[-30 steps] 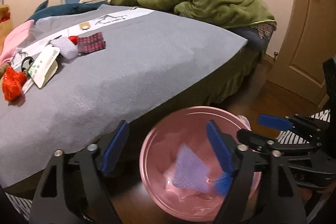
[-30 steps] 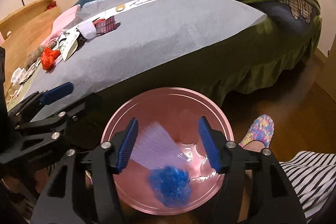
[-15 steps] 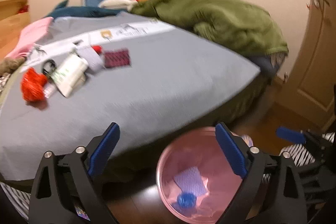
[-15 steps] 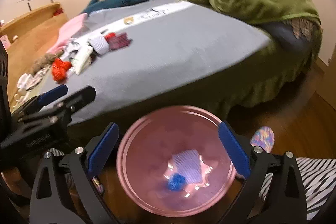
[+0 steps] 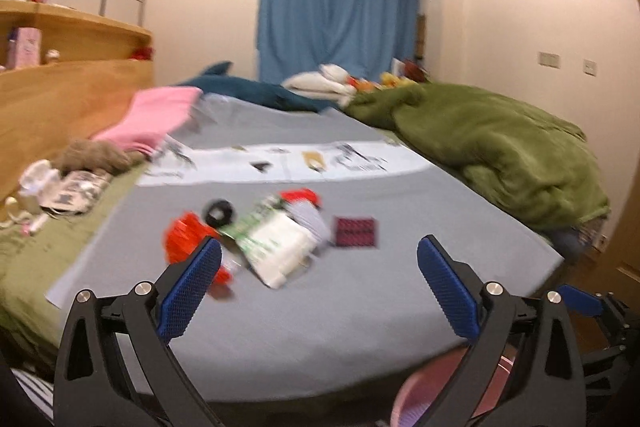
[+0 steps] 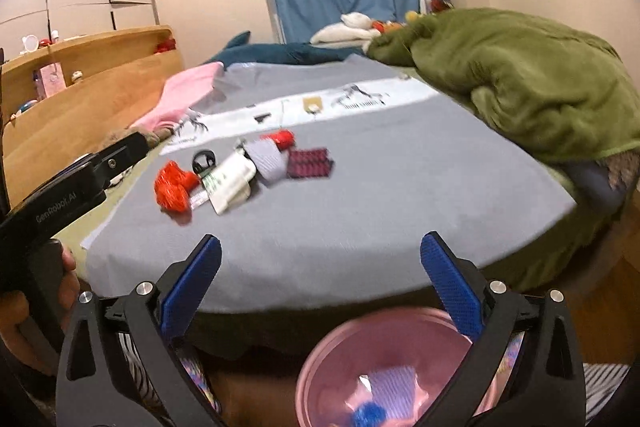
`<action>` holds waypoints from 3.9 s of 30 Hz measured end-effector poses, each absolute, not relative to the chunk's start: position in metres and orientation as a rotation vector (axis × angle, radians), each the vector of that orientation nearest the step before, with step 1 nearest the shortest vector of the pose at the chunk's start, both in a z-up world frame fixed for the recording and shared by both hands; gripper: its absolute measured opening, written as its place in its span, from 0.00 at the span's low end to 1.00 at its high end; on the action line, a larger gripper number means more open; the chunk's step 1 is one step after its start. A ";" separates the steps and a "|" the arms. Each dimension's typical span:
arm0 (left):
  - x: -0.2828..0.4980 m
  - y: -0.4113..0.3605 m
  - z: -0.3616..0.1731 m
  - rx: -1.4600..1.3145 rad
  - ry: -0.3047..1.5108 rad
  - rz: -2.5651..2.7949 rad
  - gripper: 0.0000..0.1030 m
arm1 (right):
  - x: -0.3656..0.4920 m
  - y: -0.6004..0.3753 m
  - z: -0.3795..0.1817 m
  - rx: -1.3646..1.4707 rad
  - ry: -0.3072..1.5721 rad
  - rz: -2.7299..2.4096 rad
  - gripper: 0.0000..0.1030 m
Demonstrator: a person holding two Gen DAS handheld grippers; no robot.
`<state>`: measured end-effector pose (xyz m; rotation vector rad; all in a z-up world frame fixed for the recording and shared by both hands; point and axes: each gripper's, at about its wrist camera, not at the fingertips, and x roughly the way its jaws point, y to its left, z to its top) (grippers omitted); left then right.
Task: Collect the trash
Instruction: 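Grasp the red plastic bag with the left tool while the right tool grasps the pink-black card, then carry the red bag and card over the pink bin and release both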
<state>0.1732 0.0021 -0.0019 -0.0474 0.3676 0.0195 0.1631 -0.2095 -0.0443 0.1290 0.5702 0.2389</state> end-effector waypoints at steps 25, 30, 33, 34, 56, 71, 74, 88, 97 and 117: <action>0.334 0.160 -0.107 -0.187 0.497 0.406 0.93 | 0.422 -0.117 -0.130 0.047 0.696 0.160 0.95; 0.352 0.164 -0.120 -0.179 0.567 0.432 0.93 | 0.442 -0.112 -0.144 0.088 0.733 0.121 0.95; 0.359 0.163 -0.125 -0.164 0.605 0.434 0.92 | 0.455 -0.108 -0.156 0.092 0.808 0.122 0.95; 0.359 0.162 -0.126 -0.161 0.606 0.433 0.92 | 0.456 -0.107 -0.158 0.090 0.817 0.128 0.95; 0.354 0.165 -0.126 -0.206 0.578 0.420 0.64 | 0.458 -0.103 -0.162 0.085 0.827 0.151 0.77; 0.325 0.173 -0.086 -0.326 0.483 0.350 0.61 | 0.424 -0.120 -0.113 0.123 0.721 0.157 0.77; 0.314 0.172 -0.072 -0.335 0.466 0.332 0.61 | 0.409 -0.125 -0.093 0.127 0.687 0.170 0.77; 0.237 0.095 -0.001 -0.259 0.400 0.085 0.61 | 0.292 -0.167 -0.010 0.147 0.567 0.206 0.77; 0.189 0.019 -0.002 -0.173 0.432 -0.111 0.61 | 0.200 -0.205 0.006 0.122 0.542 0.199 0.77; 0.135 -0.103 -0.061 0.017 0.598 -0.363 0.61 | 0.086 -0.278 -0.065 0.099 0.687 0.069 0.77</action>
